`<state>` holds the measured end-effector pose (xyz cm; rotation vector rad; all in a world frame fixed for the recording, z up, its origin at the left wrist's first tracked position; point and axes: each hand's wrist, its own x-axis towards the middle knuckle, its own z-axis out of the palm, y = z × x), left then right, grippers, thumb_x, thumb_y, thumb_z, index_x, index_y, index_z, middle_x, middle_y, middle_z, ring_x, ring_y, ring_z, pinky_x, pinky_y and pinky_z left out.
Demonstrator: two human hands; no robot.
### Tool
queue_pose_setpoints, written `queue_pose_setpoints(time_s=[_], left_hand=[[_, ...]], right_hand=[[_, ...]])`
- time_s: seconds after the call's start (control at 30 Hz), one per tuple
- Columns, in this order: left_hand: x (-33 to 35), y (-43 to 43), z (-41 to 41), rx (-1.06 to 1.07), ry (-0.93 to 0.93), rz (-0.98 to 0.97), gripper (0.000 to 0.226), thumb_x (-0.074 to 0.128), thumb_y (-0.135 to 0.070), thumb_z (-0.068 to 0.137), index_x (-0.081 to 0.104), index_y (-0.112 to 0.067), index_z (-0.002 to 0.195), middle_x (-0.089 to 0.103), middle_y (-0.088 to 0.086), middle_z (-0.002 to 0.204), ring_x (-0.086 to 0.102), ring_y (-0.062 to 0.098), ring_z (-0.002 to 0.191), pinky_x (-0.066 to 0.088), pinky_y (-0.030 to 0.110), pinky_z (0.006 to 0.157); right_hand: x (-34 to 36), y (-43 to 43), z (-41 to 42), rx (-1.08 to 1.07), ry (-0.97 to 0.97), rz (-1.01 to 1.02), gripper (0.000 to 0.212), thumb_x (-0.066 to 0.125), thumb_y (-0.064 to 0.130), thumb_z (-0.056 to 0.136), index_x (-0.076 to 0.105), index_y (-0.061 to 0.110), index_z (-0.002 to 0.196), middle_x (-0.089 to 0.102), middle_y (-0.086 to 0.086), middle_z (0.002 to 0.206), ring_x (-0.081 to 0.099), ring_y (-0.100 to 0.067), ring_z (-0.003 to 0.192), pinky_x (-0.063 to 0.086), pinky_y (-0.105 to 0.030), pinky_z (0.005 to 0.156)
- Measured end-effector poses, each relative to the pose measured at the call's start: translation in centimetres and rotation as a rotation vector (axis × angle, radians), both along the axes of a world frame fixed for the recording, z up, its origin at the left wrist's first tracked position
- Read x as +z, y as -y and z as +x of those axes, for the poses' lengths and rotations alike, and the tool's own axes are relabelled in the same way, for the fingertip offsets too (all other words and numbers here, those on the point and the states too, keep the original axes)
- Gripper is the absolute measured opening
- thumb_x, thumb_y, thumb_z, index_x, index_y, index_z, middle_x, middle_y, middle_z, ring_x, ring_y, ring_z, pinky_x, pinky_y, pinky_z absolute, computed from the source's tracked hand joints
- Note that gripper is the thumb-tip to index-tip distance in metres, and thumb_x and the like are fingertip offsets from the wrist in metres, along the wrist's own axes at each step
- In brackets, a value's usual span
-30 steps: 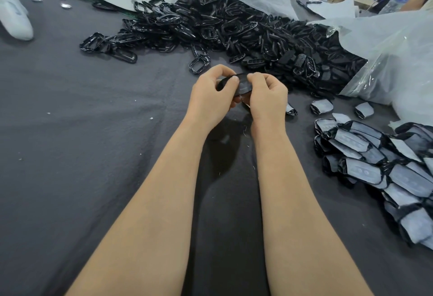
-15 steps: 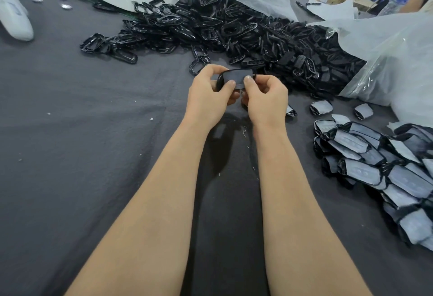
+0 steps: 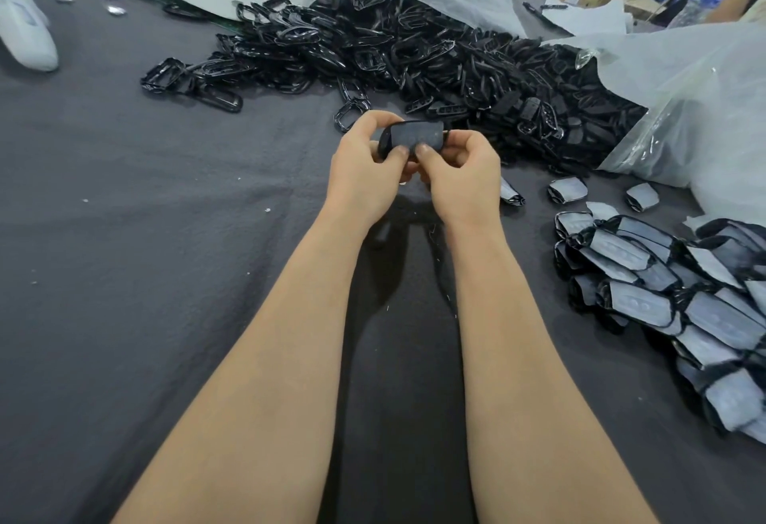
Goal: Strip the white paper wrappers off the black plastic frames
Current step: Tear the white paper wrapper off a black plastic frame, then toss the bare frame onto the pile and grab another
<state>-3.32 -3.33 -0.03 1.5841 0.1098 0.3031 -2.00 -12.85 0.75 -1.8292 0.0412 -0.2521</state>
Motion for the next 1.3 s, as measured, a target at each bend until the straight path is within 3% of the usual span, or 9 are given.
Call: queue_pose_setpoints(time_s=[0.23, 0.33, 0.57, 0.67, 0.77, 0.9, 1.07, 1.2, 1.3], left_hand=[[0.8, 0.6, -0.3, -0.046, -0.020, -0.006, 0.027, 0.045, 0.001, 0.096, 0.049, -0.025, 0.103, 0.067, 0.004, 0.086, 0.066, 0.002, 0.064, 0.057, 0.021, 0.071], [1.6, 1.9, -0.6, -0.076, -0.018, 0.061, 0.024, 0.046, -0.001, 0.094, 0.050, -0.022, 0.104, 0.069, 0.009, 0.093, 0.066, 0.012, 0.068, 0.057, 0.031, 0.078], [1.3, 5.8, -0.2, 0.065, -0.009, 0.631, 0.029, 0.051, -0.015, 0.094, 0.053, -0.011, 0.123, 0.063, 0.007, 0.117, 0.053, 0.026, 0.110, 0.038, 0.030, 0.089], [0.3, 6.9, 0.0, 0.083, -0.116, 0.897, 0.031, 0.049, -0.024, 0.097, 0.054, -0.019, 0.126, 0.049, 0.005, 0.128, 0.040, 0.028, 0.120, 0.028, 0.035, 0.101], [-0.1, 7.1, 0.0, 0.102, -0.137, 0.954, 0.029, 0.049, -0.024, 0.097, 0.056, -0.022, 0.125, 0.041, 0.005, 0.128, 0.034, 0.029, 0.122, 0.020, 0.037, 0.104], [0.3, 7.0, 0.0, 0.111, -0.118, 0.864, 0.031, 0.051, -0.026, 0.096, 0.055, -0.023, 0.126, 0.041, 0.004, 0.129, 0.034, 0.027, 0.122, 0.021, 0.037, 0.104], [1.7, 3.3, 0.6, 0.281, -0.101, 0.299, 0.024, 0.050, -0.016, 0.091, 0.062, -0.019, 0.112, 0.056, 0.006, 0.121, 0.050, 0.024, 0.115, 0.037, 0.038, 0.104], [2.7, -0.9, 1.1, 0.454, -0.112, -0.086, 0.021, 0.044, -0.004, 0.089, 0.058, -0.016, 0.100, 0.057, 0.000, 0.093, 0.052, 0.018, 0.086, 0.046, 0.037, 0.094], [2.0, -3.1, 1.4, 0.471, -0.179, 0.024, 0.029, 0.042, -0.007, 0.091, 0.059, -0.013, 0.113, 0.057, 0.006, 0.115, 0.055, 0.023, 0.103, 0.044, 0.033, 0.098]], right_hand=[[1.0, 1.5, 0.1, -0.026, 0.014, -0.050, 0.003, 0.058, 0.013, 0.092, 0.058, 0.016, 0.091, 0.068, -0.009, 0.092, 0.068, -0.027, 0.089, 0.054, -0.046, 0.087], [1.7, 2.9, -0.3, -0.078, 0.057, -0.095, 0.014, 0.062, 0.012, 0.088, 0.056, 0.021, 0.096, 0.065, -0.003, 0.084, 0.066, -0.027, 0.089, 0.052, -0.047, 0.088], [1.3, 6.1, -0.8, -0.260, -0.004, -0.309, 0.008, 0.058, 0.018, 0.091, 0.057, 0.017, 0.100, 0.061, 0.003, 0.088, 0.058, -0.014, 0.087, 0.039, -0.022, 0.075], [0.6, 6.6, -0.7, -0.315, -0.074, -0.461, 0.018, 0.054, 0.018, 0.092, 0.059, 0.012, 0.109, 0.062, 0.000, 0.098, 0.056, -0.020, 0.100, 0.039, -0.025, 0.079], [0.3, 6.6, -0.6, -0.344, -0.145, -0.578, 0.022, 0.053, 0.018, 0.092, 0.058, 0.012, 0.113, 0.059, -0.009, 0.117, 0.051, -0.029, 0.114, 0.040, -0.032, 0.088], [0.5, 6.2, -0.8, -0.364, -0.127, -0.610, 0.029, 0.053, 0.011, 0.091, 0.053, 0.013, 0.120, 0.049, -0.012, 0.125, 0.046, -0.029, 0.115, 0.038, -0.031, 0.089], [1.4, 4.0, -0.8, -0.345, 0.126, -0.515, 0.027, 0.053, 0.006, 0.089, 0.058, 0.012, 0.115, 0.052, -0.010, 0.119, 0.048, -0.023, 0.109, 0.026, -0.015, 0.078], [1.8, -0.4, -0.2, -0.093, 0.150, -0.532, 0.026, 0.048, 0.009, 0.092, 0.063, 0.011, 0.113, 0.063, -0.009, 0.114, 0.053, -0.027, 0.109, 0.038, -0.029, 0.093], [1.6, -3.4, 0.7, 0.012, 0.018, -0.699, 0.032, 0.046, 0.015, 0.094, 0.057, 0.020, 0.124, 0.058, -0.006, 0.126, 0.047, -0.027, 0.122, 0.034, -0.039, 0.105]])
